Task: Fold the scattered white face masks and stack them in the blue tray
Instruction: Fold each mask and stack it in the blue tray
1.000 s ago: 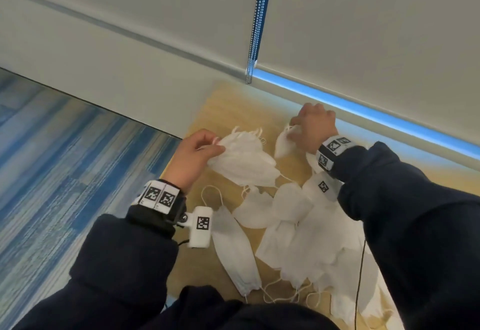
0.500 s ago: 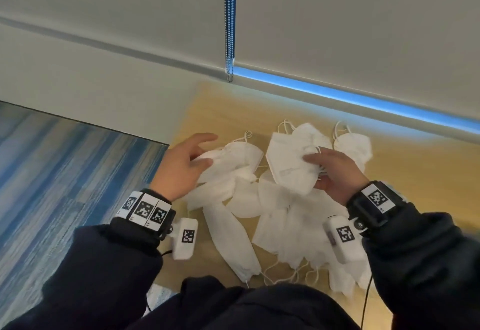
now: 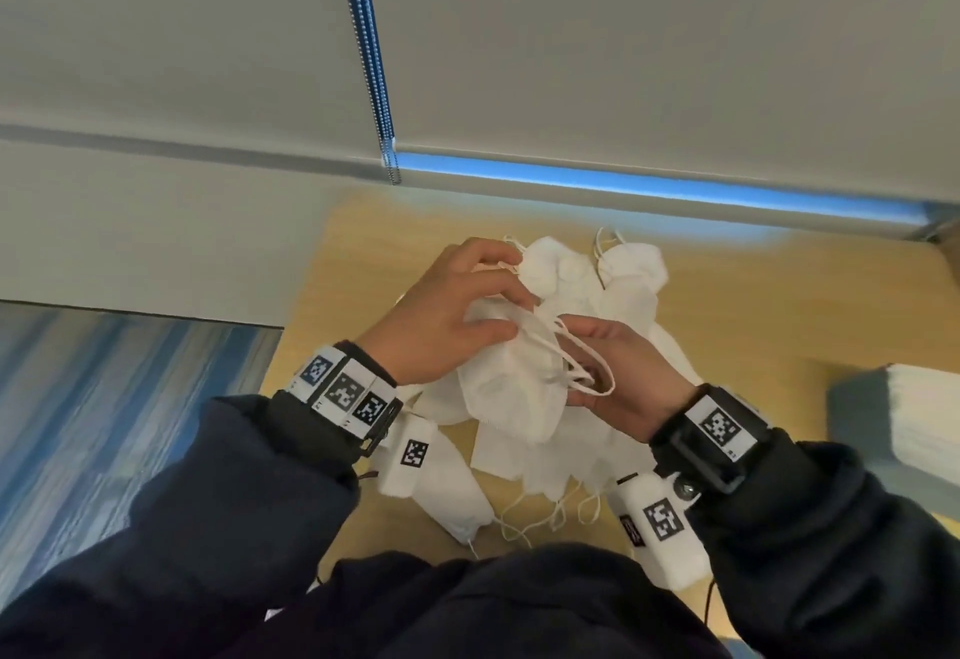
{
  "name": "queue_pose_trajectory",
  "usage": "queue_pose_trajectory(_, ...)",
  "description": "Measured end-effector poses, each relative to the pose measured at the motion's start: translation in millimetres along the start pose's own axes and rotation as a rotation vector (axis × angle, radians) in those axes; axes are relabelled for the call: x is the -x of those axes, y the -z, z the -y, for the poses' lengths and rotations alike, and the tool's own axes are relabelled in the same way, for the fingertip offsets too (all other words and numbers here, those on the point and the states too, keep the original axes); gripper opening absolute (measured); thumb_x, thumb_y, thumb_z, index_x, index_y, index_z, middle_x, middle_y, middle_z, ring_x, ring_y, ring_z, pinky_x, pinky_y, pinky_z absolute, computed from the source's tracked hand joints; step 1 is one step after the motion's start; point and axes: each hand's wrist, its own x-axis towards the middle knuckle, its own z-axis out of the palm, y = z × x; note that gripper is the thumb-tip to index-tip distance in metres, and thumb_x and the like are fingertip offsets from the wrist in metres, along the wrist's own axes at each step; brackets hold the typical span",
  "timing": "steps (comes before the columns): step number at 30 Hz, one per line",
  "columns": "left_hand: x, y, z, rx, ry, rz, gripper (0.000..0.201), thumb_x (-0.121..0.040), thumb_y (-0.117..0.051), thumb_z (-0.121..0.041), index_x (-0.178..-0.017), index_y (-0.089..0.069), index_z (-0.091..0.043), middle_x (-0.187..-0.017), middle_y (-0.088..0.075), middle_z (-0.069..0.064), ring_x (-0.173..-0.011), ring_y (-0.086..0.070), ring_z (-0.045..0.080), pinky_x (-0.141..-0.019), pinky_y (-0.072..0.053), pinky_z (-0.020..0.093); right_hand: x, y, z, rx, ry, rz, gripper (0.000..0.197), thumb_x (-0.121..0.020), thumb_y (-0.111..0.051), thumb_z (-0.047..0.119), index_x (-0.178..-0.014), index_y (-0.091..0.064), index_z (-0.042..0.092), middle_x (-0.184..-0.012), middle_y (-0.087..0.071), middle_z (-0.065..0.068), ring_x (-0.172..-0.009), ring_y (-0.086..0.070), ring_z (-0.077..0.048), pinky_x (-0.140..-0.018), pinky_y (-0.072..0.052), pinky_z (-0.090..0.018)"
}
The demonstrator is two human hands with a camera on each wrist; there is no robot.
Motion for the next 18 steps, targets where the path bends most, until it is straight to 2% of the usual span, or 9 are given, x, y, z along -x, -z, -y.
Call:
queue_pose_trajectory(2, 2.3, -2.9, 0.9, 0.105, 0.055, 0.071, 0.025, -0.092, -0.072, -0.015, -0.104, -0.066, -0.036, -0.126, -0.06, -0.012, -0.122, -0.055, 0.007, -0.104, -0.043, 0.03, 9.7, 6.3, -1.8, -0.024, -0.013, -0.023, 0.024, -0.094, -0.067, 0.015, -0.108, -0.07, -0.005, -0.084, -0.065, -0.012, -0.07, -0.064, -0.022, -0.063, -0.059, -0.033)
queue_pose_trajectory(4, 5.4, -6.2, 1.4, 0.155, 0.088, 0.157, 0.019, -0.093, -0.071, -0.014, -0.107, -0.067, -0.026, -0.112, -0.068, -0.013, -0.111, -0.062, 0.008, -0.101, -0.048, 0.035, 18.4, 10.3, -2.1, -0.052, -0.046, -0.038, 0.02, -0.095, -0.064, 0.017, -0.103, -0.071, 0.0, -0.08, -0.068, -0.008, -0.069, -0.066, -0.019, -0.062, -0.059, -0.033)
queue_pose_trajectory(5, 6.6, -8.3, 0.8, 0.161, 0.09, 0.177, 0.019, -0.093, -0.071, -0.014, -0.108, -0.068, -0.025, -0.109, -0.069, -0.014, -0.109, -0.064, 0.009, -0.1, -0.048, 0.034, 22.1, 12.1, -1.7, -0.04, -0.053, -0.051, 0.017, -0.095, -0.064, 0.017, -0.098, -0.072, 0.002, -0.079, -0.067, -0.007, -0.07, -0.065, -0.019, -0.063, -0.059, -0.034)
queue_pose_trajectory(8, 8.1, -16.3, -1.4, 0.181, 0.129, 0.197, 0.028, -0.089, -0.076, -0.014, -0.111, -0.067, -0.028, -0.108, -0.07, -0.015, -0.109, -0.064, 0.005, -0.099, -0.044, 0.019, 29.9, 21.5, 0.7, -0.005, -0.036, -0.154, 0.019, -0.095, -0.065, 0.019, -0.085, -0.071, 0.004, -0.071, -0.066, -0.007, -0.063, -0.063, -0.018, -0.058, -0.056, -0.029)
queue_pose_trajectory(10, 7.6, -22.9, -1.5, 0.173, 0.154, 0.168, 0.034, -0.086, -0.079, -0.017, -0.115, -0.068, -0.03, -0.106, -0.071, -0.011, -0.106, -0.065, 0.003, -0.101, -0.044, 0.017, 32.4, 28.5, 4.9, -0.105, -0.034, -0.196, 0.024, -0.097, -0.062, 0.024, -0.084, -0.065, 0.004, -0.07, -0.066, -0.011, -0.062, -0.065, -0.023, -0.059, -0.057, -0.032)
queue_pose_trajectory(11, 6.9, -26.4, -1.4, 0.164, 0.157, 0.144, 0.035, -0.086, -0.08, -0.018, -0.117, -0.069, -0.03, -0.107, -0.072, -0.012, -0.105, -0.065, 0.003, -0.1, -0.044, 0.017, 33.6, 31.7, 6.8, -0.174, -0.034, -0.202, 0.027, -0.097, -0.062, 0.028, -0.08, -0.06, 0.007, -0.066, -0.061, -0.011, -0.059, -0.061, -0.025, -0.056, -0.055, -0.032)
queue_pose_trajectory(13, 4.3, -33.2, -3.7, 0.157, 0.153, 0.102, 0.033, -0.087, -0.079, -0.02, -0.118, -0.072, -0.027, -0.11, -0.073, -0.016, -0.105, -0.065, 0.001, -0.094, -0.046, 0.017, 35.6, 39.7, 8.3, -0.192, -0.019, -0.169, 0.034, -0.088, -0.07, 0.04, -0.076, -0.053, 0.013, -0.058, -0.043, -0.004, -0.054, -0.043, -0.023, -0.051, -0.045, -0.028)
queue_pose_trajectory(15, 0.9, -39.3, -8.7, 0.161, 0.145, 0.079, 0.031, -0.088, -0.078, -0.021, -0.118, -0.074, -0.026, -0.111, -0.073, -0.019, -0.105, -0.064, -0.002, -0.091, -0.046, 0.017, 39.1, 49.7, 7.4, 0.096, 0.022, -0.111, 0.044, -0.072, -0.085, 0.047, -0.084, -0.057, 0.015, -0.06, -0.041, 0.0, -0.056, -0.037, -0.018, -0.052, -0.036, -0.026)
queue_pose_trajectory(18, -3.2, -47.5, -16.6, 0.181, 0.133, 0.066, 0.03, -0.088, -0.078, -0.019, -0.117, -0.076, -0.028, -0.112, -0.073, -0.02, -0.107, -0.065, -0.003, -0.092, -0.046, 0.016, 46.0, 65.0, 3.6, 0.622, 0.056, -0.109, 0.042, -0.068, -0.092, 0.037, -0.095, -0.072, 0.013, -0.07, -0.064, -0.001, -0.064, -0.055, -0.009, -0.061, -0.043, -0.023)
